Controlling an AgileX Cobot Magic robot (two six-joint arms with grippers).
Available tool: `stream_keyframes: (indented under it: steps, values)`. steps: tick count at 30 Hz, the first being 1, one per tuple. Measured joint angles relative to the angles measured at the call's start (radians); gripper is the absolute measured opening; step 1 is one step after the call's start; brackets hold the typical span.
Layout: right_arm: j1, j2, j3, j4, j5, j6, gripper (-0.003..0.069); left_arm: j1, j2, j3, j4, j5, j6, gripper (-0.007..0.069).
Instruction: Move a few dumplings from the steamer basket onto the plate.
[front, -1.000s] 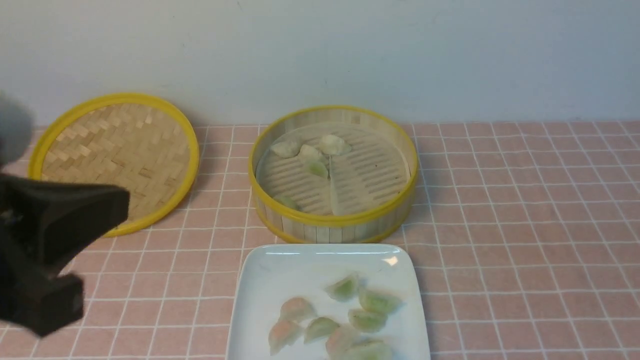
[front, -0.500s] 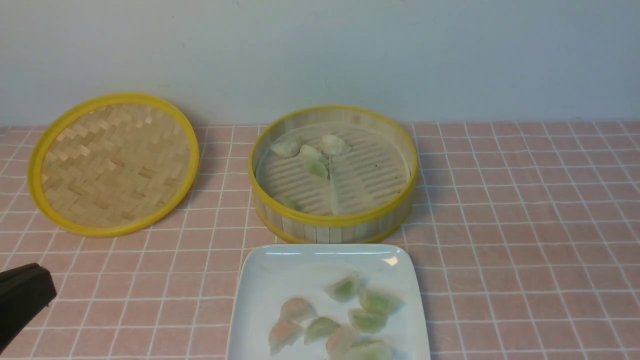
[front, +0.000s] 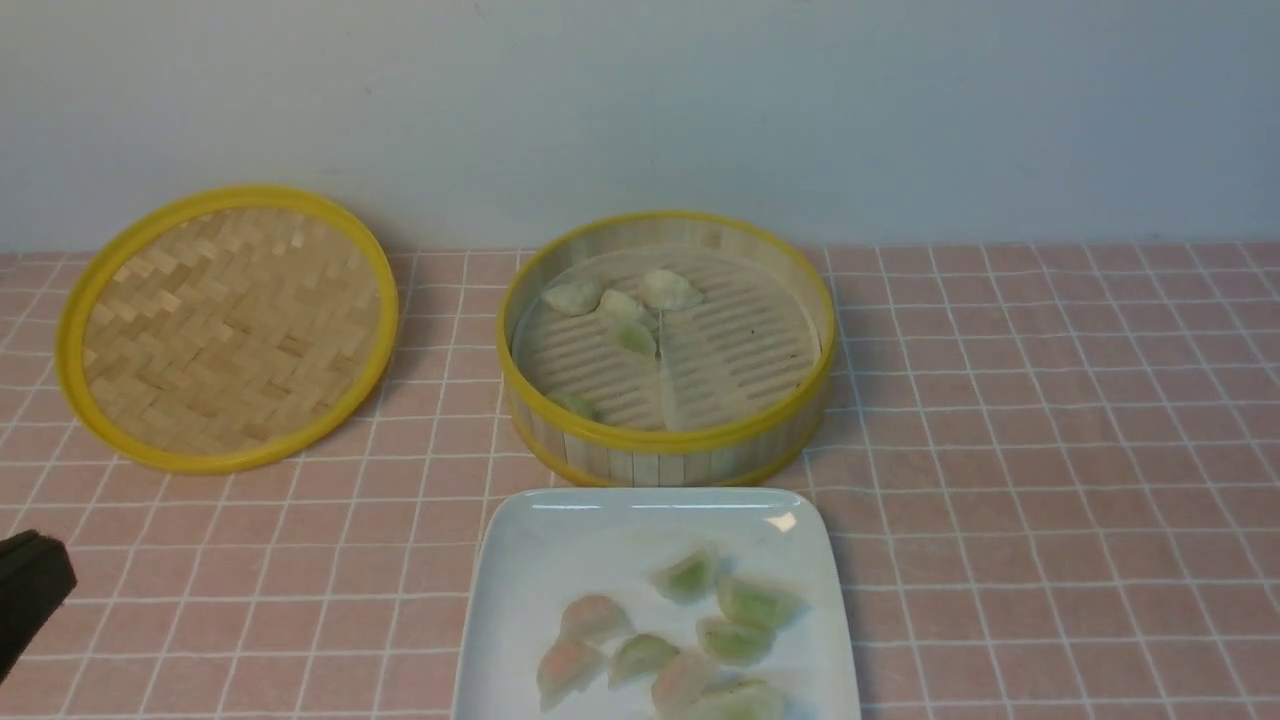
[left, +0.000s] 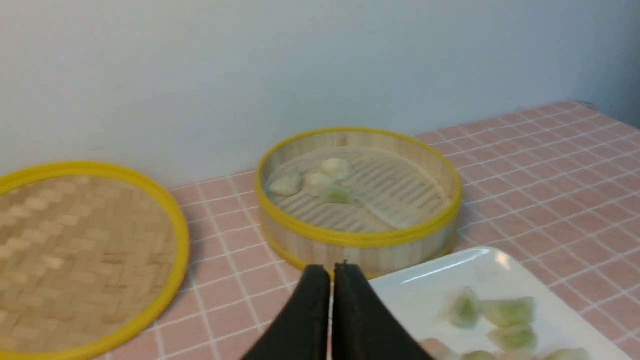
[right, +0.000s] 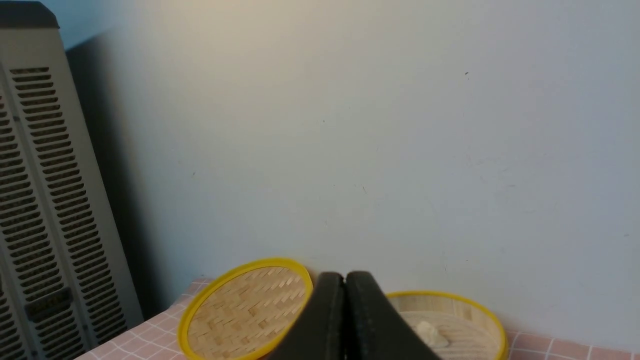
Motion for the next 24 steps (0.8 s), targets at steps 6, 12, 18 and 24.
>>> stream_keyframes:
  steps: [6, 12, 18, 24]
  values:
    - [0.0, 0.0, 0.0, 0.0, 0.0, 0.0, -0.0015, 0.258, -0.168, 0.269, 0.004, -0.083, 0.012, -0.0006]
    - [0.0, 0.0, 0.0, 0.0, -0.002, 0.0, -0.0015, 0.309, -0.198, 0.427, 0.005, -0.079, 0.022, -0.0006]
    - [0.0, 0.0, 0.0, 0.0, -0.002, 0.0, -0.0015, 0.309, -0.198, 0.43, 0.007, -0.081, 0.022, -0.0006]
    - [0.0, 0.0, 0.0, 0.0, -0.002, 0.0, -0.0015, 0.309, -0.198, 0.43, 0.007, -0.081, 0.022, -0.0006]
